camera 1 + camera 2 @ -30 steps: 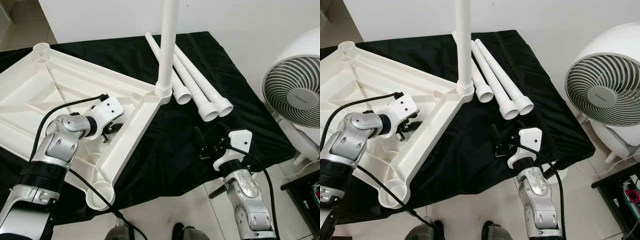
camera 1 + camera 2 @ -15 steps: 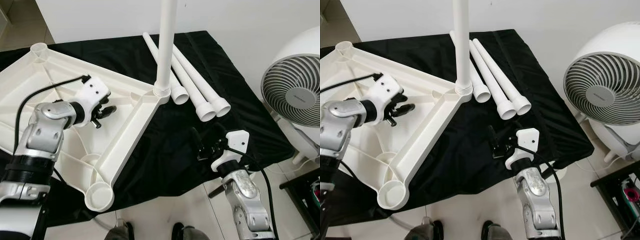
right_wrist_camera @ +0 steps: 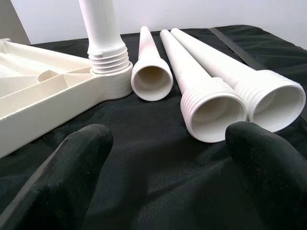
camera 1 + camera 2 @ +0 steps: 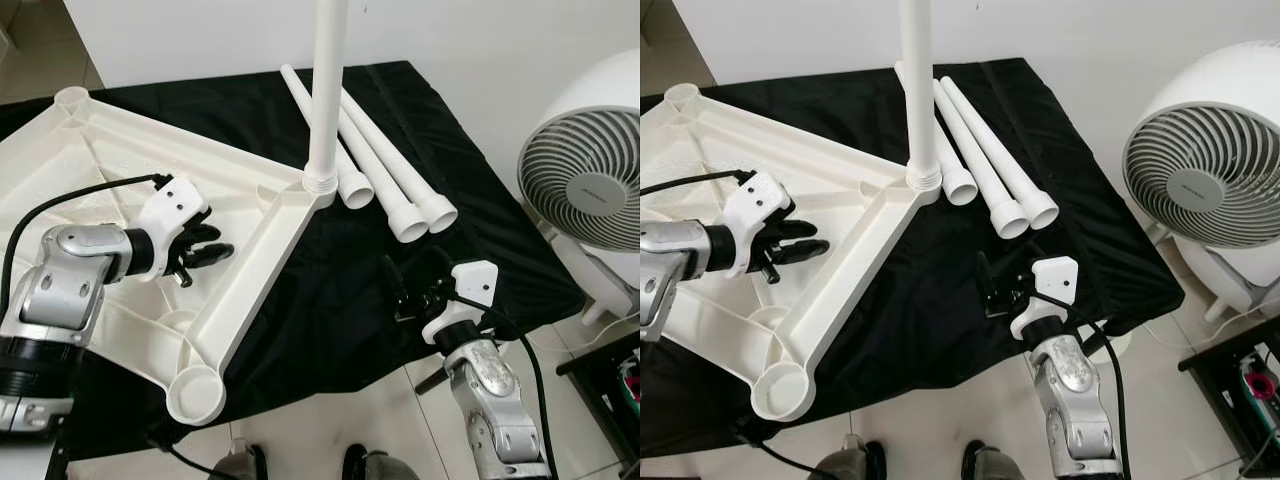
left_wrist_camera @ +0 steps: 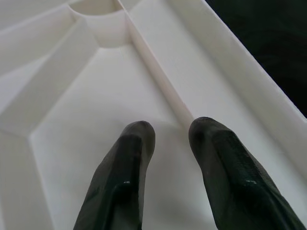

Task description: Building children table

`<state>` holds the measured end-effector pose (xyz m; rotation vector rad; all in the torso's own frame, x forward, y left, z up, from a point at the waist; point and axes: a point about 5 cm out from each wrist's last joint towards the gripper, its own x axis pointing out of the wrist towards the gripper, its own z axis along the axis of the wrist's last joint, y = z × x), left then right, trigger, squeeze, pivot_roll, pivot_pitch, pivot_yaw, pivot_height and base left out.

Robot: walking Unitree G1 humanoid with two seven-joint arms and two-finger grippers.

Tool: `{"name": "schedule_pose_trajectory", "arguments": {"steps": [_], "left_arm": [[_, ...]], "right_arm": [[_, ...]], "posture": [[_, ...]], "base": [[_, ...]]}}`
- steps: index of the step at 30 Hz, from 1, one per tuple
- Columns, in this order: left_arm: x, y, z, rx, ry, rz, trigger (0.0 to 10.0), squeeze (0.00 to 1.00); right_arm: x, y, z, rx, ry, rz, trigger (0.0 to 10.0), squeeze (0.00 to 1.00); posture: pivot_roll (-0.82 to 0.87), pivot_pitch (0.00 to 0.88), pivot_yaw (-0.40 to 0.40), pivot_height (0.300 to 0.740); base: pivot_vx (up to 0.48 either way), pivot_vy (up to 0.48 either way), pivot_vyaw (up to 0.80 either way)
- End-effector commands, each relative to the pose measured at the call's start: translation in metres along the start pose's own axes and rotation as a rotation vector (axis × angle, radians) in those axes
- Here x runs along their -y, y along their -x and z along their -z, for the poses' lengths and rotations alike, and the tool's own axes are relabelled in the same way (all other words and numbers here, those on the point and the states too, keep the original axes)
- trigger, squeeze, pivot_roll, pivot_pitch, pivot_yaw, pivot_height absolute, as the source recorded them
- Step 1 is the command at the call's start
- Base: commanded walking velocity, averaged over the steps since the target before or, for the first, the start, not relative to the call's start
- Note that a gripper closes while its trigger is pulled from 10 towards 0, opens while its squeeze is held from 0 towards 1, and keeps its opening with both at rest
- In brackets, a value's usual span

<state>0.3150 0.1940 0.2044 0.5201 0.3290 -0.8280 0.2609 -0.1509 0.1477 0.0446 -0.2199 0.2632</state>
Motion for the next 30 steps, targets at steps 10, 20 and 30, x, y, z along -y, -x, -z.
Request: {"name": "schedule_pose_trajectory", "arguments": {"steps": [10, 20, 30], "left_arm": [[0.018, 0.003, 0.010, -0.055, 0.007, 0.114, 10.0, 0.00], [0.015, 0.008, -0.001, 0.024, 0.059, 0.093, 10.0, 0.00], [0.029, 0.005, 0.003, -0.004, 0.070, 0.140, 10.0, 1.00]], "right_arm": [[0.001, 0.004, 0.004, -0.025, -0.004, 0.002, 10.0, 0.00], [0.001, 0.005, 0.005, -0.033, -0.008, -0.007, 10.0, 0.00], [-0.006, 0.008, 0.007, -0.049, -0.011, -0.064, 10.0, 0.82]], "posture": [[0.05, 0.162, -0.006, 0.740], [0.06, 0.166, -0.008, 0.740], [0.06, 0.165, -0.010, 0.740]], "base": [[0.000, 0.000, 0.00], [0.000, 0.000, 0.00], [0.000, 0.000, 0.00]]}}
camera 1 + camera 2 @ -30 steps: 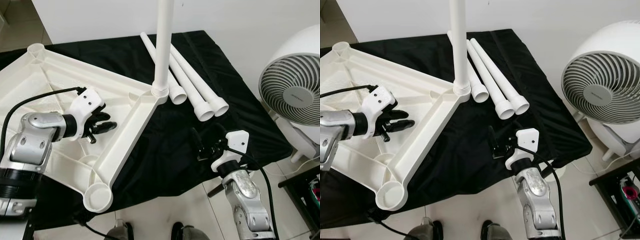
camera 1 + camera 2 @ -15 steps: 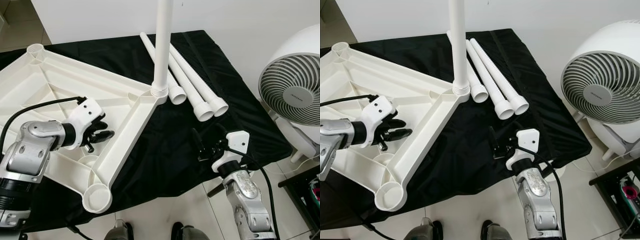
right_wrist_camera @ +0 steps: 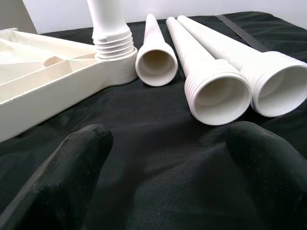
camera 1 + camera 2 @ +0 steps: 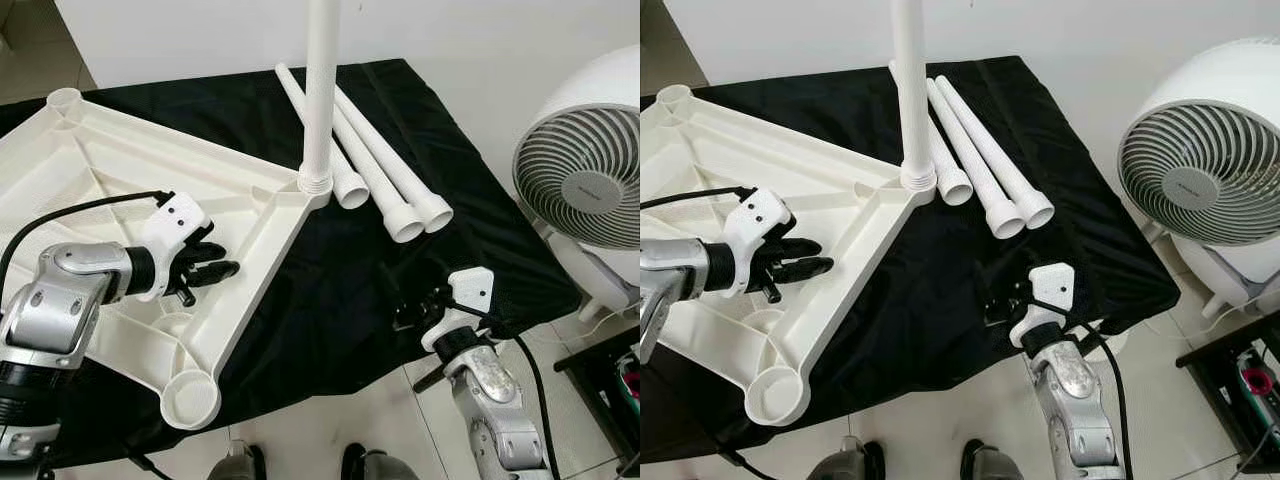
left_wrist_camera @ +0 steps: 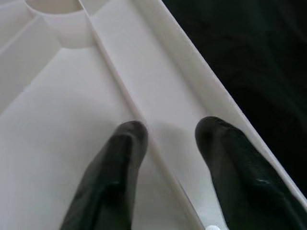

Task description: Building children table

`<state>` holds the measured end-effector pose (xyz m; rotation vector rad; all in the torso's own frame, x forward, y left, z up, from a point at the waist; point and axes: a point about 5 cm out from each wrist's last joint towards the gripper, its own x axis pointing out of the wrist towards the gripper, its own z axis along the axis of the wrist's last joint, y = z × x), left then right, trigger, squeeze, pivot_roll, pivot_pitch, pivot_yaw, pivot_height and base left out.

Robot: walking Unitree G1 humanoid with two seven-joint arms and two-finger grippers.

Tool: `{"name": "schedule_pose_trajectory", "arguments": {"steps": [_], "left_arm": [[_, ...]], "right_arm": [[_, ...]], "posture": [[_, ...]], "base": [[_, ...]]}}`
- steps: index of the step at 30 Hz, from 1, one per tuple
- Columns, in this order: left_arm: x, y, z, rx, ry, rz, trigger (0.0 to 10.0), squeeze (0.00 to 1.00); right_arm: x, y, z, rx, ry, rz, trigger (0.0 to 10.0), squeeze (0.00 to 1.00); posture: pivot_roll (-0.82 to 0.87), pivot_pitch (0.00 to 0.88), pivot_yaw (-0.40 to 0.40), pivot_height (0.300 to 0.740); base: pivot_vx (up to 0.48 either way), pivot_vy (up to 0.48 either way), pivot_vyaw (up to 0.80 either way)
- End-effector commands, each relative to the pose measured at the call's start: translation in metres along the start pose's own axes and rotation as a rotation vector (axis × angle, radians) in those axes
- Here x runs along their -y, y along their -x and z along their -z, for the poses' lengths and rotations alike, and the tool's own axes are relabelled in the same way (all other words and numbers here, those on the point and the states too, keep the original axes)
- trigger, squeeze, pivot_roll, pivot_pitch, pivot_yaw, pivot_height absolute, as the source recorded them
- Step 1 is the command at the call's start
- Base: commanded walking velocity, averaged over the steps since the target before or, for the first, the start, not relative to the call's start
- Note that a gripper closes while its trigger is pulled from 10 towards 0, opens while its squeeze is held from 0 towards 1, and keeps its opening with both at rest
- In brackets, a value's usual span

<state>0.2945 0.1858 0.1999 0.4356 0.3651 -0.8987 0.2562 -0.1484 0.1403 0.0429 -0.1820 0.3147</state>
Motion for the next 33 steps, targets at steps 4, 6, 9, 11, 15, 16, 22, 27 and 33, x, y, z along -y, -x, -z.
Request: {"name": "schedule_pose_trajectory", "arguments": {"steps": [4, 6, 9, 11, 15, 16, 22, 27, 33], "left_arm": [[0.011, -0.005, 0.009, -0.070, -0.008, 0.043, 10.0, 1.00], [0.011, -0.005, 0.009, -0.070, -0.008, 0.043, 10.0, 1.00], [0.004, -0.011, 0.015, -0.123, -0.021, -0.058, 10.0, 0.00], [0.002, -0.012, 0.016, -0.131, -0.022, -0.091, 10.0, 0.00], [-0.006, -0.013, 0.015, -0.142, -0.012, -0.180, 10.0, 0.00], [-0.006, -0.013, 0.015, -0.142, -0.012, -0.180, 10.0, 0.00], [-0.012, -0.014, 0.016, -0.161, -0.021, -0.292, 0.0, 0.00], [-0.020, -0.023, 0.005, -0.102, 0.036, -0.422, 0.0, 0.00], [-0.029, -0.034, -0.007, -0.035, 0.053, -0.556, 0.0, 0.00]], "right_arm": [[-0.006, 0.002, -0.001, -0.009, 0.015, -0.058, 10.0, 0.00], [-0.006, 0.002, -0.001, -0.009, 0.015, -0.058, 10.0, 0.00], [-0.011, 0.004, -0.004, -0.006, 0.013, -0.109, 10.0, 0.00], [-0.012, 0.004, -0.004, -0.005, 0.013, -0.117, 10.0, 0.00], [-0.012, 0.004, -0.004, -0.009, 0.017, -0.121, 10.0, 0.00], [-0.012, 0.004, -0.004, -0.009, 0.017, -0.121, 10.0, 0.00], [-0.011, 0.004, -0.005, -0.012, 0.023, -0.123, 10.0, 0.00], [-0.013, 0.004, -0.005, -0.013, 0.019, -0.125, 10.0, 0.00], [-0.015, 0.004, -0.005, -0.014, 0.010, -0.124, 10.0, 0.00]], "posture": [[0.06, 0.166, -0.008, 0.740], [0.06, 0.166, -0.008, 0.740], [0.06, 0.169, -0.013, 0.740], [0.06, 0.169, -0.012, 0.740], [0.06, 0.169, -0.015, 0.740], [0.06, 0.169, -0.015, 0.740], [0.06, 0.170, -0.019, 0.740], [0.06, 0.171, -0.019, 0.740], [0.05, 0.168, -0.022, 0.740]], "base": [[0.000, 0.000, 0.00], [0.000, 0.000, 0.00], [0.000, 0.000, 0.00], [0.000, 0.000, 0.00], [0.000, 0.000, 0.00], [0.000, 0.000, 0.00], [0.000, 0.000, 0.00], [0.000, 0.000, 0.00], [0.000, 0.000, 0.00]]}}
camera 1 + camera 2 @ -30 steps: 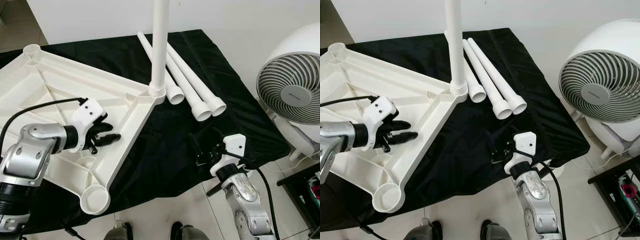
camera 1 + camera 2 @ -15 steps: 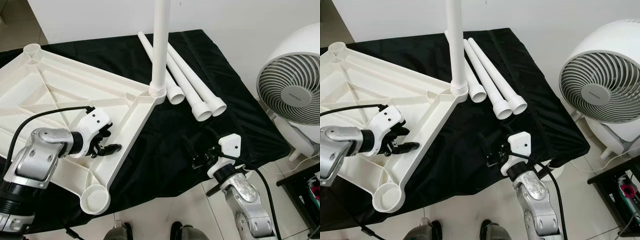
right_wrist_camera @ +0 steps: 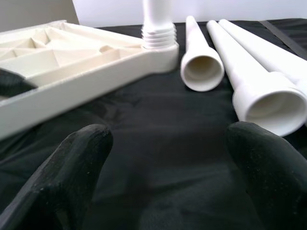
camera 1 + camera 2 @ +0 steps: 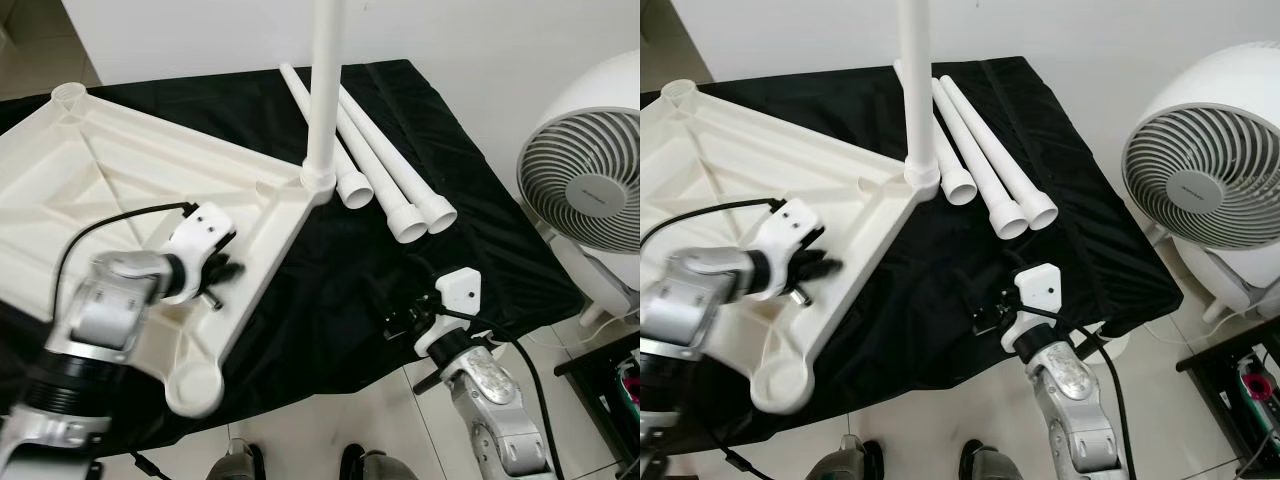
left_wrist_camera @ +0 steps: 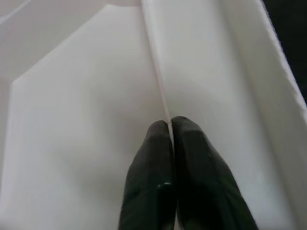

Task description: Building children table

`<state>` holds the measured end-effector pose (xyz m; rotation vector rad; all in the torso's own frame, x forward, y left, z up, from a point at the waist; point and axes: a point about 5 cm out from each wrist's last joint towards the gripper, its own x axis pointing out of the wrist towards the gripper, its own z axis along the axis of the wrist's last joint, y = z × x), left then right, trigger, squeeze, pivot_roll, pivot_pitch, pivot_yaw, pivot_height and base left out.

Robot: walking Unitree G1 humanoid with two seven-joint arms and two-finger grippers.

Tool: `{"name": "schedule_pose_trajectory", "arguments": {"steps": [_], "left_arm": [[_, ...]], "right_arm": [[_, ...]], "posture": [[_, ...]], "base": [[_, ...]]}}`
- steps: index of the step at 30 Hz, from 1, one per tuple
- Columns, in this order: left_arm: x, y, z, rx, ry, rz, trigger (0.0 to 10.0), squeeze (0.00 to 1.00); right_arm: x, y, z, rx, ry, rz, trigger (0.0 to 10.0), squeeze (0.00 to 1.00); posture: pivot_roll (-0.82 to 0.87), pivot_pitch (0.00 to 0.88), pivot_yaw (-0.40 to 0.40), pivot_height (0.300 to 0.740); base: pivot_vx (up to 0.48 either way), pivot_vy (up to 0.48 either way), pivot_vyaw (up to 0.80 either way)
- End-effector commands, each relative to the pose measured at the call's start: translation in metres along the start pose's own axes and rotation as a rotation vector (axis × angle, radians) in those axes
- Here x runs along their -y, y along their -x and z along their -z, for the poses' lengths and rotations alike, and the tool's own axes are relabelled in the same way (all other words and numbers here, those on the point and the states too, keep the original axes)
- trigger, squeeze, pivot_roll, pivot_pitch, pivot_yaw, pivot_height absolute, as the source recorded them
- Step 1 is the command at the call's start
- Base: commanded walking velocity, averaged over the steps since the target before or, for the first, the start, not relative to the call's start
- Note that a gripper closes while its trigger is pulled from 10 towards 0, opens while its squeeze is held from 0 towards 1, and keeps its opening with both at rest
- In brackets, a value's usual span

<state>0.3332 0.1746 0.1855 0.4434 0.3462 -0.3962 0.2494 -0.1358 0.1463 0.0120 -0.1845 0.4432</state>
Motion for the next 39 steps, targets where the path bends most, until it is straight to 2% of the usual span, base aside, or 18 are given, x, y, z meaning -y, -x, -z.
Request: {"name": "schedule_pose_trajectory", "arguments": {"steps": [1, 5, 6, 8, 9, 14, 15, 20, 21, 23, 24, 25, 26, 28, 32, 34, 36, 39], "left_arm": [[-0.006, 0.000, -0.009, 0.047, -0.029, -0.073, 0.0, 0.00], [-0.006, -0.008, -0.013, 0.065, 0.021, -0.126, 0.0, 0.00], [-0.004, -0.011, -0.016, 0.073, 0.011, -0.125, 3.9, 0.00], [-0.002, -0.013, -0.018, 0.078, 0.000, -0.121, 3.9, 0.00], [-0.001, -0.014, -0.019, 0.080, -0.001, -0.111, 10.0, 0.00], [0.002, -0.013, -0.022, 0.103, 0.024, -0.086, 10.0, 0.00], [0.002, -0.012, -0.023, 0.119, 0.066, -0.089, 10.0, 1.00], [-0.001, -0.005, -0.032, 0.175, 0.089, -0.054, 10.0, 1.00], [-0.005, -0.001, -0.038, 0.207, 0.092, -0.041, 10.0, 0.43], [-0.008, 0.002, -0.041, 0.227, 0.088, -0.033, 10.0, 0.43], [-0.011, 0.005, -0.044, 0.244, 0.064, -0.030, 10.0, 0.00], [-0.016, 0.008, -0.046, 0.255, 0.043, -0.033, 10.0, 0.00], [-0.025, 0.013, -0.046, 0.251, -0.016, -0.047, 10.0, 0.00], [-0.025, 0.013, -0.046, 0.251, -0.016, -0.047, 10.0, 0.00], [-0.059, 0.026, -0.037, 0.170, -0.163, -0.110, 10.0, 0.00], [-0.066, 0.029, -0.033, 0.144, -0.185, -0.133, 10.0, 0.00], [-0.066, 0.029, -0.033, 0.144, -0.185, -0.133, 10.0, 0.00], [-0.077, 0.032, -0.026, 0.083, -0.262, -0.170, 10.0, 0.00]], "right_arm": [[-0.001, 0.002, 0.001, -0.009, -0.009, 0.006, 10.0, 0.00], [-0.001, 0.001, 0.001, -0.009, -0.010, 0.007, 10.0, 0.00], [-0.002, 0.001, 0.001, -0.009, -0.010, 0.008, 10.0, 0.00], [-0.002, 0.001, 0.001, -0.008, -0.011, 0.008, 10.0, 0.00], [-0.002, 0.002, 0.001, -0.008, -0.011, 0.009, 10.0, 0.00], [-0.001, 0.003, 0.002, -0.014, -0.012, 0.014, 10.0, 0.00], [-0.001, 0.004, 0.003, -0.017, -0.011, 0.014, 10.0, 0.00], [-0.001, 0.004, 0.003, -0.019, -0.012, 0.014, 10.0, 0.00], [-0.002, 0.004, 0.004, -0.020, -0.014, 0.013, 10.0, 0.00], [-0.002, 0.004, 0.004, -0.021, -0.015, 0.012, 10.0, 0.00], [-0.002, 0.004, 0.004, -0.021, -0.017, 0.012, 10.0, 0.00], [-0.003, 0.003, 0.004, -0.021, -0.019, 0.010, 10.0, 0.00], [-0.003, 0.003, 0.004, -0.021, -0.021, 0.009, 10.0, 0.00], [-0.003, 0.003, 0.004, -0.021, -0.021, 0.009, 10.0, 0.00], [-0.005, 0.001, 0.004, -0.016, -0.024, 0.003, 10.0, 0.00], [-0.005, 0.001, 0.003, -0.013, -0.024, 0.003, 10.0, 0.00], [-0.005, 0.001, 0.003, -0.013, -0.024, 0.003, 10.0, 0.00], [-0.005, -0.002, 0.001, 0.000, -0.031, 0.007, 10.0, 0.00]], "posture": [[0.05, 0.168, -0.022, 0.740], [0.05, 0.166, -0.024, 0.740], [0.04, 0.166, -0.023, 0.740], [0.04, 0.166, -0.023, 0.740], [0.04, 0.166, -0.022, 0.740], [0.04, 0.165, -0.022, 0.740], [0.04, 0.165, -0.020, 0.740], [0.04, 0.167, -0.021, 0.740], [0.05, 0.167, -0.021, 0.740], [0.05, 0.167, -0.021, 0.740], [0.05, 0.167, -0.021, 0.740], [0.05, 0.168, -0.021, 0.740], [0.06, 0.167, -0.021, 0.740], [0.06, 0.167, -0.021, 0.740], [0.06, 0.165, -0.019, 0.740], [0.07, 0.164, -0.017, 0.740], [0.07, 0.164, -0.017, 0.740], [0.07, 0.161, -0.020, 0.740]], "base": [[0.000, 0.000, 0.00], [0.000, 0.000, 0.00], [0.000, 0.000, 0.00], [0.000, 0.000, 0.00], [0.000, 0.000, 0.00], [0.000, 0.000, 0.00], [0.000, 0.000, 0.00], [0.000, 0.000, 0.00], [0.000, 0.000, 0.00], [0.000, 0.000, 0.00], [0.000, 0.000, 0.00], [0.000, 0.000, 0.00], [0.000, 0.000, 0.00], [0.000, 0.000, 0.00], [0.000, 0.000, 0.00], [0.000, 0.000, 0.00], [0.000, 0.000, 0.00], [0.000, 0.000, 0.00]]}}
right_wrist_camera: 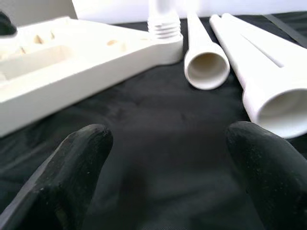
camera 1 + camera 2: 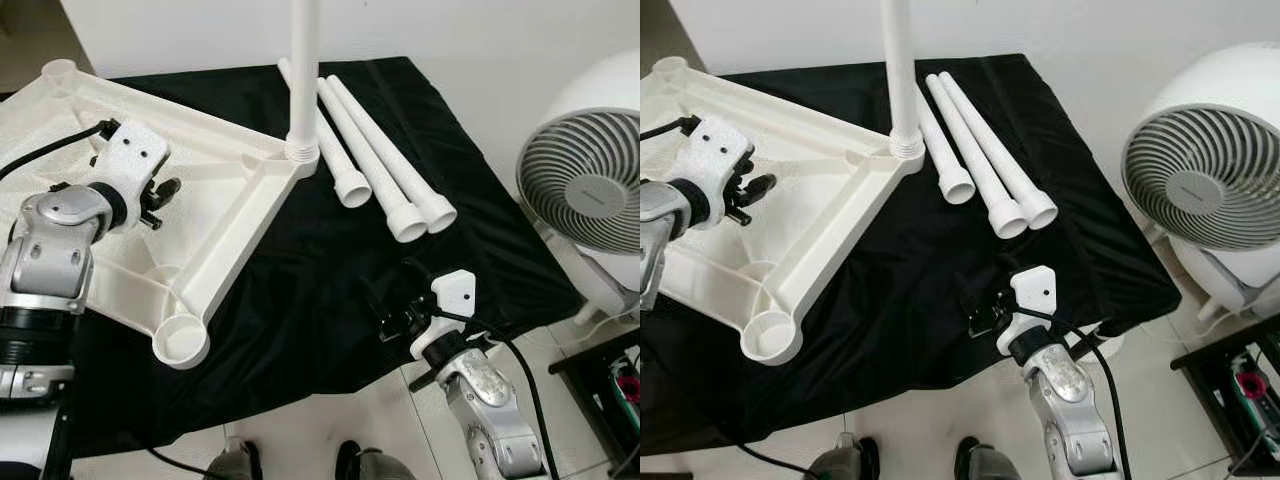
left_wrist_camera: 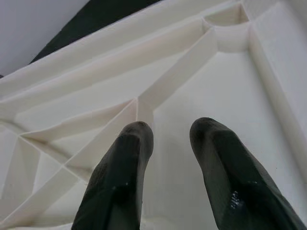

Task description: Building children table

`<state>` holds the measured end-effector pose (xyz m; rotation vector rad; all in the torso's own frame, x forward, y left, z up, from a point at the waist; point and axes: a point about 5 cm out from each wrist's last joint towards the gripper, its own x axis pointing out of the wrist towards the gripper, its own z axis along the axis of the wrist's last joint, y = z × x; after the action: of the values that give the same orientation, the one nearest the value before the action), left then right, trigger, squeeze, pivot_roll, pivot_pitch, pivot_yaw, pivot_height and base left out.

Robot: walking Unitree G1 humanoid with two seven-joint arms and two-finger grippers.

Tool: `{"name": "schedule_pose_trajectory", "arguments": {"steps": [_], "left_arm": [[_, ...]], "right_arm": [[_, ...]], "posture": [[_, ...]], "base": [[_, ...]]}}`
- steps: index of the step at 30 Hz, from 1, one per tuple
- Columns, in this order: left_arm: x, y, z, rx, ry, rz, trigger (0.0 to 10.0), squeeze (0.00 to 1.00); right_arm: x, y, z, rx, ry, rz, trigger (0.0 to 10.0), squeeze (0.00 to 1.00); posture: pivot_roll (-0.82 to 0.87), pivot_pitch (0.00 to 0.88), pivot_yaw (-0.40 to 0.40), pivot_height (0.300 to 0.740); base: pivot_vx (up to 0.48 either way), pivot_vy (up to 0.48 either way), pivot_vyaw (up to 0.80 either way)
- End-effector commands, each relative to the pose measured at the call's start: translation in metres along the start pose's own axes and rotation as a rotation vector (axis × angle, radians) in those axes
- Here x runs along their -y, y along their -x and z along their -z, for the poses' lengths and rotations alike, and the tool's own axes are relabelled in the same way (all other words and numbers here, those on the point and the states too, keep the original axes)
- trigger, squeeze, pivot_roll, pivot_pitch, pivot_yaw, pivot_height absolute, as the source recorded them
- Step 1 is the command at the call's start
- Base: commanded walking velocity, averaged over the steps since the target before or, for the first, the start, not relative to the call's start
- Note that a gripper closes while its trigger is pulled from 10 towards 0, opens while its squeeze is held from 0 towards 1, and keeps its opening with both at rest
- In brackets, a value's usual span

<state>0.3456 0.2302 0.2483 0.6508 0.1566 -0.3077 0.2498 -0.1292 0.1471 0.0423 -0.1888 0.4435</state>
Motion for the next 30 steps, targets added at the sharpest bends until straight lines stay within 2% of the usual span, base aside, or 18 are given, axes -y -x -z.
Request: {"name": "schedule_pose_trajectory", "arguments": {"steps": [1, 2, 5, 9, 13, 14, 18, 30], "left_arm": [[-0.003, 0.001, 0.005, -0.030, -0.050, -0.009, 10.0, 0.00], [-0.006, 0.002, 0.007, -0.045, -0.086, -0.015, 10.0, 0.00], [-0.007, 0.003, 0.008, -0.058, -0.104, -0.017, 10.0, 0.00], [-0.016, 0.007, 0.017, -0.125, -0.214, -0.043, 10.0, 0.00], [-0.017, 0.008, 0.021, -0.147, -0.241, -0.037, 10.0, 0.00], [-0.018, 0.010, 0.026, -0.181, -0.299, -0.015, 10.0, 0.00], [-0.019, 0.011, 0.032, -0.212, -0.325, 0.001, 10.0, 0.00], [0.002, 0.016, 0.050, -0.276, -0.416, 0.196, 10.0, 0.00]], "right_arm": [[0.000, 0.002, 0.001, -0.011, -0.002, 0.005, 10.0, 0.00], [0.000, 0.000, 0.000, -0.006, -0.002, 0.004, 10.0, 0.00], [-0.001, -0.001, -0.001, -0.002, -0.003, 0.002, 10.0, 0.00], [-0.005, -0.011, -0.006, 0.010, -0.007, -0.033, 10.0, 0.00], [-0.006, -0.014, -0.006, 0.005, 0.002, -0.039, 10.0, 0.00], [-0.006, -0.017, -0.006, 0.003, 0.013, -0.044, 10.0, 0.00], [-0.005, -0.019, -0.007, 0.005, 0.020, -0.050, 10.0, 0.00], [-0.002, -0.019, -0.005, -0.003, 0.022, -0.045, 10.0, 0.00]], "posture": [[0.07, 0.161, -0.020, 0.740], [0.07, 0.160, -0.021, 0.740], [0.07, 0.160, -0.021, 0.740], [0.08, 0.149, -0.027, 0.740], [0.09, 0.144, -0.031, 0.740], [0.09, 0.142, -0.033, 0.740], [0.09, 0.140, -0.036, 0.740], [0.09, 0.142, -0.032, 0.740]], "base": [[0.000, 0.000, 0.00], [0.000, 0.000, 0.00], [0.000, 0.000, 0.00], [0.000, 0.000, 0.00], [0.000, 0.000, 0.00], [0.000, 0.000, 0.00], [0.000, 0.000, 0.00], [0.000, 0.000, 0.00]]}}
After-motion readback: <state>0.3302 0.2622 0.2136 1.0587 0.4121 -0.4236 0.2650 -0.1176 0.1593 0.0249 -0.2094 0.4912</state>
